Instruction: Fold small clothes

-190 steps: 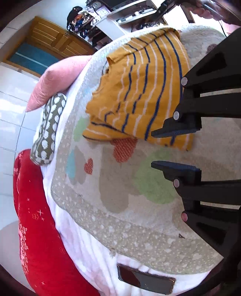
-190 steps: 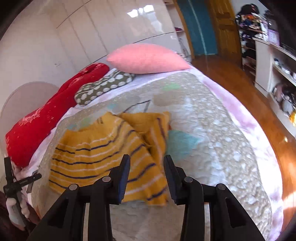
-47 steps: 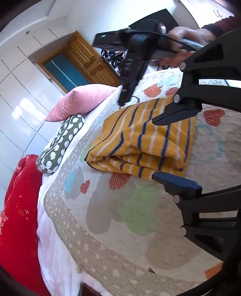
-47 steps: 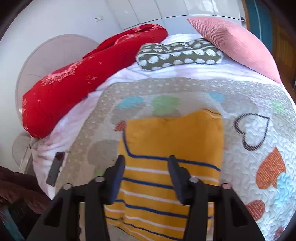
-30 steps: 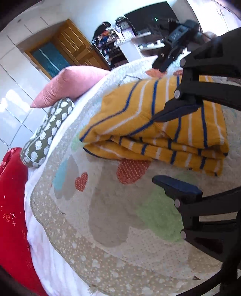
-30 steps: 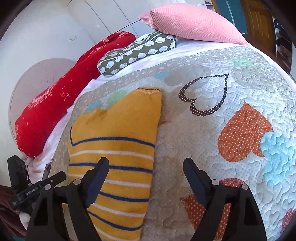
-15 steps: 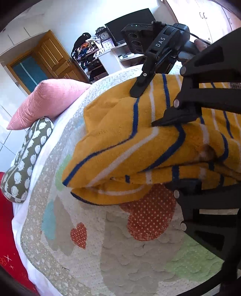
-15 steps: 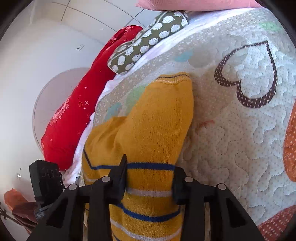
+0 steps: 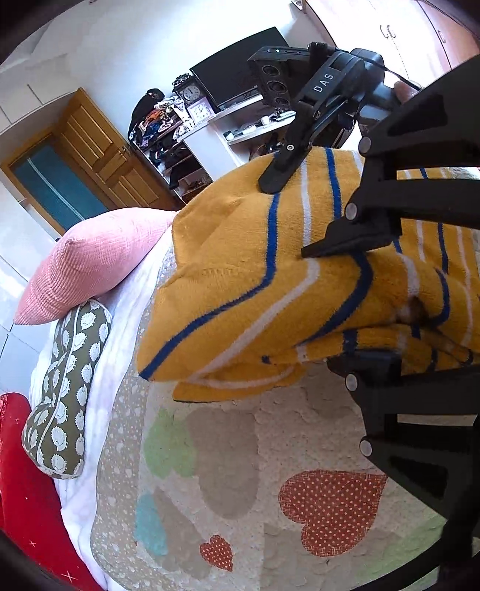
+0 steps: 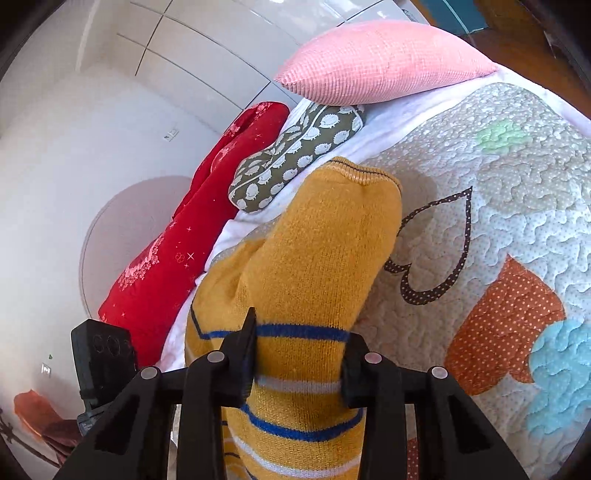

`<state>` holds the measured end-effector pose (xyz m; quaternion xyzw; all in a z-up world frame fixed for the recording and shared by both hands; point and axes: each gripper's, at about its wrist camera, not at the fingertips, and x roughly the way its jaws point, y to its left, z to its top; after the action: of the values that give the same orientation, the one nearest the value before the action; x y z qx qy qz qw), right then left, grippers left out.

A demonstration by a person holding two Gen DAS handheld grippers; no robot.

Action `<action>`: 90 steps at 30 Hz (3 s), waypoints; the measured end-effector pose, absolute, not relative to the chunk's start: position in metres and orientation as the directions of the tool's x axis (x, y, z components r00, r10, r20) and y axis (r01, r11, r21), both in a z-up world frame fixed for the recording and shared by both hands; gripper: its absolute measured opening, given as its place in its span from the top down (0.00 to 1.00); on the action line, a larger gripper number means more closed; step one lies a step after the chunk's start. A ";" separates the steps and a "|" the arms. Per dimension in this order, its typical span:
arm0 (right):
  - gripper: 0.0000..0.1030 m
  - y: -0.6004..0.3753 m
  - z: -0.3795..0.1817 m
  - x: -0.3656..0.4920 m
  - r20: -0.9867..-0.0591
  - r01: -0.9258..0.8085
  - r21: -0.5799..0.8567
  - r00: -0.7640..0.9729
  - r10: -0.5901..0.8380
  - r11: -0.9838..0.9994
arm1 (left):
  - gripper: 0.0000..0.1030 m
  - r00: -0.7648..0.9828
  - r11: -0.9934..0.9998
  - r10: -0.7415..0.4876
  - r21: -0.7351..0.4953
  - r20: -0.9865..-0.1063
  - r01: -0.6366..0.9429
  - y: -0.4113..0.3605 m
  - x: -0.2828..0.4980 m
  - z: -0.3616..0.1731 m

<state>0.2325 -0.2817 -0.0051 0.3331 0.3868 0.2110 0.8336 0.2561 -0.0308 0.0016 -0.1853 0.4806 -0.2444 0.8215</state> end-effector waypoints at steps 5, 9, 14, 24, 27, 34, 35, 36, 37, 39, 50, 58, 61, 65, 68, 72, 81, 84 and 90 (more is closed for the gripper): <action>0.63 -0.288 -0.012 0.231 -0.527 -0.089 0.697 0.611 0.591 0.712 | 0.62 0.419 0.836 -0.546 -0.505 -0.726 0.215 -0.033 0.254 -0.008; 0.63 -0.290 -0.022 0.231 -0.541 -0.078 0.691 0.603 0.586 0.719 | 0.62 0.414 0.841 -0.539 -0.502 -0.734 0.204 -0.032 0.255 -0.015; 0.63 -0.287 -0.026 0.236 -0.544 -0.083 0.684 0.604 0.583 0.725 | 0.63 0.424 0.854 -0.517 -0.481 -0.743 0.198 -0.031 0.255 -0.014; 0.63 -0.282 -0.022 0.236 -0.538 -0.106 0.664 0.620 0.571 0.740 | 0.70 0.536 0.938 -0.345 -0.268 -0.770 0.218 -0.048 0.234 0.007; 0.63 -0.281 -0.018 0.232 -0.526 -0.117 0.664 0.628 0.573 0.738 | 0.73 0.570 0.949 -0.313 -0.220 -0.760 0.227 -0.054 0.225 0.016; 0.63 -0.275 -0.007 0.224 -0.511 -0.154 0.641 0.645 0.568 0.752 | 0.73 0.621 0.964 -0.256 -0.147 -0.741 0.223 -0.060 0.215 0.033; 0.63 -0.275 -0.006 0.224 -0.509 -0.155 0.642 0.647 0.568 0.751 | 0.73 0.621 0.964 -0.256 -0.147 -0.741 0.222 -0.060 0.215 0.033; 0.63 -0.275 -0.005 0.224 -0.508 -0.156 0.641 0.648 0.568 0.751 | 0.73 0.620 0.964 -0.257 -0.150 -0.742 0.221 -0.059 0.216 0.032; 0.63 -0.274 -0.004 0.224 -0.508 -0.156 0.638 0.650 0.565 0.754 | 0.73 0.618 0.964 -0.258 -0.151 -0.743 0.220 -0.059 0.216 0.032; 0.63 -0.273 -0.005 0.225 -0.513 -0.154 0.632 0.651 0.560 0.759 | 0.73 0.614 0.964 -0.256 -0.150 -0.747 0.219 -0.059 0.217 0.029; 0.63 -0.279 -0.031 0.232 -0.556 -0.104 0.622 0.639 0.532 0.776 | 0.74 0.604 0.971 -0.217 -0.105 -0.767 0.215 -0.066 0.220 0.010; 0.53 -0.283 -0.048 0.235 -0.582 -0.085 0.591 0.643 0.498 0.802 | 0.73 0.588 0.975 -0.208 -0.119 -0.782 0.186 -0.062 0.232 -0.003; 0.45 -0.289 -0.054 0.235 -0.597 -0.055 0.573 0.655 0.463 0.818 | 0.69 0.564 0.978 -0.206 -0.152 -0.800 0.142 -0.048 0.241 -0.015; 0.33 -0.303 -0.069 0.232 -0.531 -0.061 0.648 0.678 0.508 0.760 | 0.64 0.548 0.981 -0.193 -0.149 -0.814 0.125 -0.043 0.244 -0.027; 0.29 -0.313 -0.092 0.233 -0.481 -0.069 0.722 0.665 0.572 0.688 | 0.60 0.540 0.985 -0.166 -0.117 -0.825 0.124 -0.047 0.245 -0.032; 0.29 -0.326 -0.094 0.235 -0.423 -0.141 0.756 0.641 0.641 0.639 | 0.60 0.524 0.982 -0.186 -0.170 -0.831 0.078 -0.036 0.249 -0.032; 0.29 -0.352 -0.092 0.229 -0.358 -0.126 0.801 0.683 0.637 0.585 | 0.65 0.717 0.996 -0.080 -0.031 -0.692 0.081 -0.054 0.210 0.043; 0.29 -0.357 -0.092 0.228 -0.341 -0.120 0.821 0.681 0.648 0.558 | 0.63 0.669 0.993 -0.104 -0.038 -0.736 0.112 -0.074 0.237 0.034; 0.29 -0.356 -0.091 0.228 -0.349 -0.124 0.816 0.673 0.652 0.565 | 0.61 0.547 0.999 0.042 0.041 -0.836 -0.013 -0.063 0.293 -0.034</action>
<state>0.2277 -0.3564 -0.0910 0.4024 0.3284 0.2362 0.8213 0.2927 -0.0626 -0.0341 0.0152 0.4755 0.0154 0.8795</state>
